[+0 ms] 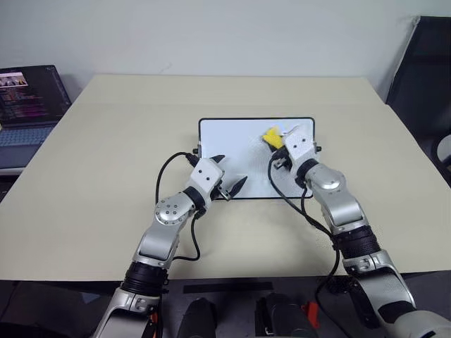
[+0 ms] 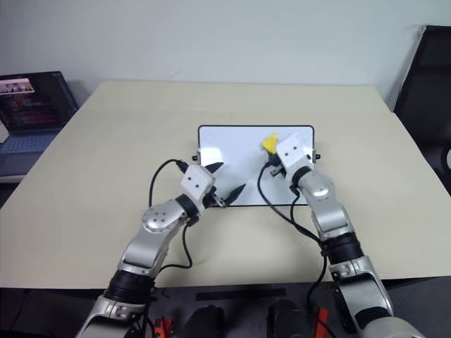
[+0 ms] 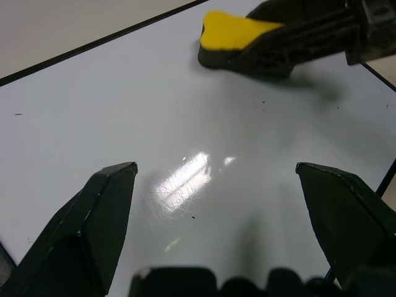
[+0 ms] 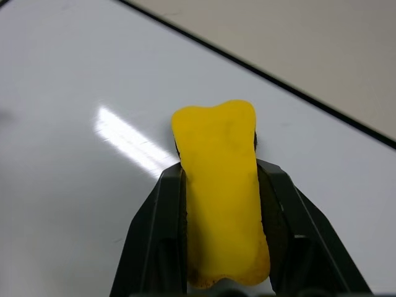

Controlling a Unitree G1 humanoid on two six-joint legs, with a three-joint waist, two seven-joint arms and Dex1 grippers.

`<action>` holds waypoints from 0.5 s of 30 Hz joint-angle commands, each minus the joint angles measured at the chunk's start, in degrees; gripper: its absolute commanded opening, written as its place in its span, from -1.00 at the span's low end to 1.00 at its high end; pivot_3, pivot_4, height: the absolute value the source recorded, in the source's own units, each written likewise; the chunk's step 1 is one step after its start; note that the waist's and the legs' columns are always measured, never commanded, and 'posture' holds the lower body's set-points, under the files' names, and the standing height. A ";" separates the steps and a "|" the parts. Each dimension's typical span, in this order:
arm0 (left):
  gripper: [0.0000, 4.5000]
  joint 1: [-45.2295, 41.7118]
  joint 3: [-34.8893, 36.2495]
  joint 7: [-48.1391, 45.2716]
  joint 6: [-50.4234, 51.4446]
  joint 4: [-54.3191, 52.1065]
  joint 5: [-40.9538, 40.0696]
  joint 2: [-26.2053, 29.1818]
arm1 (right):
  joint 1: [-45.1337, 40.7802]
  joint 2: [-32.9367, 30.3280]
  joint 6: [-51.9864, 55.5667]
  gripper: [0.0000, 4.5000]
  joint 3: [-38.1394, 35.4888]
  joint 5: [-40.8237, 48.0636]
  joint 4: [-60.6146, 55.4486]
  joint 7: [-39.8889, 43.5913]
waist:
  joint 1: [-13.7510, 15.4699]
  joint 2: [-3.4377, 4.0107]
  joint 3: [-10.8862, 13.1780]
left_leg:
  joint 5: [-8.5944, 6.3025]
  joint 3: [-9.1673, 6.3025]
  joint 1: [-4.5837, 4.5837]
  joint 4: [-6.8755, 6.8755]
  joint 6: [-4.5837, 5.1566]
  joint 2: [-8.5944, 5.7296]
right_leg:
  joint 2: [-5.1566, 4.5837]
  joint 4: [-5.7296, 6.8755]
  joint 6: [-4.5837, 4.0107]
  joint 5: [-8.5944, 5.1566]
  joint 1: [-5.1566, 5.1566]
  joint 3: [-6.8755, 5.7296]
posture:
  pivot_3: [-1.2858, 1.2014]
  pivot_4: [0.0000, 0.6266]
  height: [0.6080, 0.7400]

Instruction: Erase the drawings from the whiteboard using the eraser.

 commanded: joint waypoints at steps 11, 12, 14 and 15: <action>1.00 0.01 -0.90 -0.49 -0.70 -2.90 -0.33 -0.63 | 4.65 -1.82 0.79 -0.47 -3.97 4.72 -8.68 4.52 | 0.32 0.00 0.02 | 0.00 -0.04 -0.10 0.00 0.00 0.00 | 0.00 -0.08 0.00 -0.01 -0.02 -0.03 | 0.03 -0.52 1.00; 1.00 0.32 -1.73 -1.06 -0.76 -3.58 -0.41 -0.88 | 5.62 -2.29 1.41 -0.47 -4.93 5.29 -10.97 4.41 | 0.43 -0.01 0.03 | 0.00 -0.03 -0.13 0.00 -0.01 -0.01 | -0.01 -0.10 0.01 -0.01 -0.03 -0.03 | 0.03 -0.52 1.00; 1.00 0.79 -2.70 -1.88 -0.76 -4.61 -0.74 -1.25 | 7.42 -3.15 3.22 -0.47 -6.18 6.32 -15.21 4.62 | 0.49 -0.01 0.04 | -0.01 -0.02 -0.18 -0.01 -0.01 -0.04 | -0.04 -0.13 0.04 -0.02 -0.05 -0.03 | 0.03 -0.52 1.00; 1.00 0.89 -2.98 -2.18 -0.65 -5.00 -0.88 -1.42 | 8.24 -3.68 4.20 -0.47 -6.62 6.77 -17.19 4.93 | 0.51 -0.01 0.04 | -0.01 -0.02 -0.20 -0.02 -0.01 -0.06 | -0.07 -0.15 0.07 -0.04 -0.06 -0.03 | 0.03 -0.52 1.00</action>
